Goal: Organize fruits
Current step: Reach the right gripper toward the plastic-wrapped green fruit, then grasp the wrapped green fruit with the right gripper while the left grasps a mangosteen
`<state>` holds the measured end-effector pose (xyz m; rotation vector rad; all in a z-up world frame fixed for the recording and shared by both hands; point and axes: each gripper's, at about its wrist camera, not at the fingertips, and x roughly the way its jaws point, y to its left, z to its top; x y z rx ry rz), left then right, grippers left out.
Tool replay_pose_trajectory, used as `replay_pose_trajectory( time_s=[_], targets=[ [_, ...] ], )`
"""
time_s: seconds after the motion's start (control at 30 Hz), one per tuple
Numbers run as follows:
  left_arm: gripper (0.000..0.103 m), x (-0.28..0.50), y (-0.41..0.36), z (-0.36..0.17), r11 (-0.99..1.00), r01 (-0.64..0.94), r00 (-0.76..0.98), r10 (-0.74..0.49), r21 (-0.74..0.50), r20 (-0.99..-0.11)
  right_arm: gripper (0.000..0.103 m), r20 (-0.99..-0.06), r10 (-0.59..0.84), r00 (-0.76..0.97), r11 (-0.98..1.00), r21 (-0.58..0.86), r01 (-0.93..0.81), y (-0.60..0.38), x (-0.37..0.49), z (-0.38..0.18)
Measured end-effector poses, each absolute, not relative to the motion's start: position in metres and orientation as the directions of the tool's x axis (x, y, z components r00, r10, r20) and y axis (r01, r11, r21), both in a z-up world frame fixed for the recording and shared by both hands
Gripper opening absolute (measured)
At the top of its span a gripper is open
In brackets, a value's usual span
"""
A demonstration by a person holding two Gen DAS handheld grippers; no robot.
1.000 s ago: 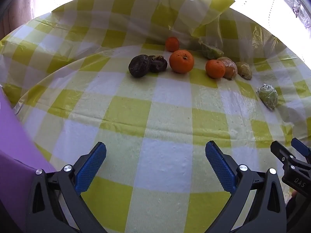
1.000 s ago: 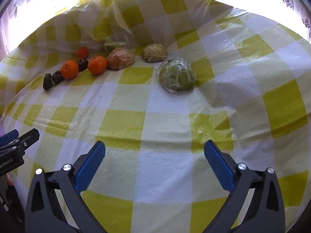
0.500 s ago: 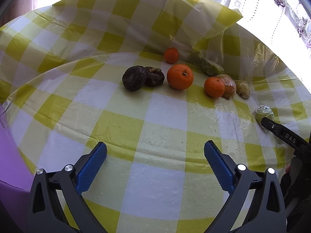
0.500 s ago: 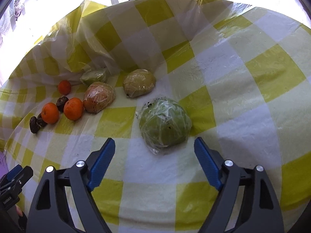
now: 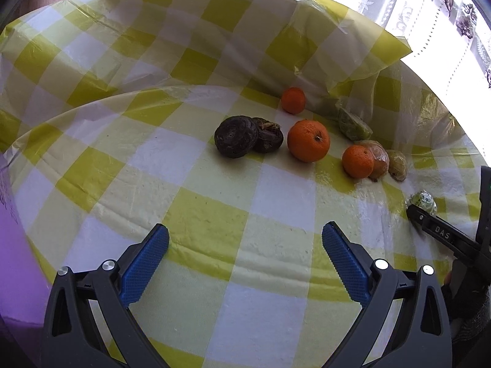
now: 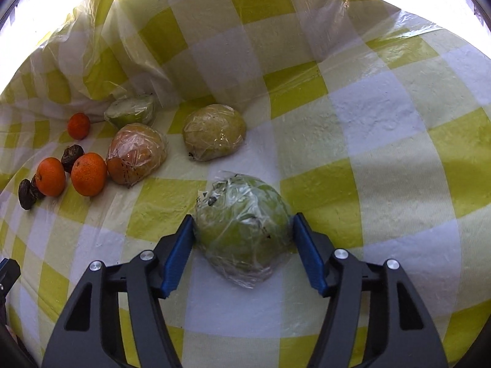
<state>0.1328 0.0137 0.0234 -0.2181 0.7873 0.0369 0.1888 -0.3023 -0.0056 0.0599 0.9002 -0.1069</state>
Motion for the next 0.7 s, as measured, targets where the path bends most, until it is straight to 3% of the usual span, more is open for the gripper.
replay_pose_trajectory(
  time_s=[0.1,0.17,0.3,0.5,0.63,0.7],
  targets=[
    [0.091,0.162,0.016,0.024,0.980,-0.134,0.685,-0.018,-0.150,-0.728,0.065,-0.779,-0.069,0.623,0.993,0.007,0.119,-0.305,0.184,-0.004],
    [0.081,0.178,0.016,0.026,0.982,-0.147,0.681,0.012,-0.120,-0.732,0.065,-0.779,-0.071,0.623,0.993,0.006,0.121,-0.303,0.184,-0.005],
    [0.080,0.202,0.017,0.027,0.984,-0.151,0.670,0.033,-0.093,-0.741,0.065,-0.762,-0.085,0.642,0.993,-0.015,0.113,-0.305,0.184,0.002],
    [0.060,0.215,0.019,0.029,0.987,-0.150,0.673,0.055,-0.063,-0.737,0.065,-0.768,-0.075,0.636,0.994,-0.006,0.111,-0.305,0.186,0.001],
    [0.039,0.218,0.018,0.029,0.985,-0.166,0.669,0.072,-0.054,-0.740,0.065,-0.774,-0.070,0.629,0.994,-0.001,0.109,-0.306,0.186,0.001],
    [0.035,0.217,0.020,0.029,0.983,-0.170,0.671,0.068,-0.065,-0.739,0.065,-0.784,-0.062,0.618,0.994,0.009,0.110,-0.305,0.186,-0.002]
  ],
)
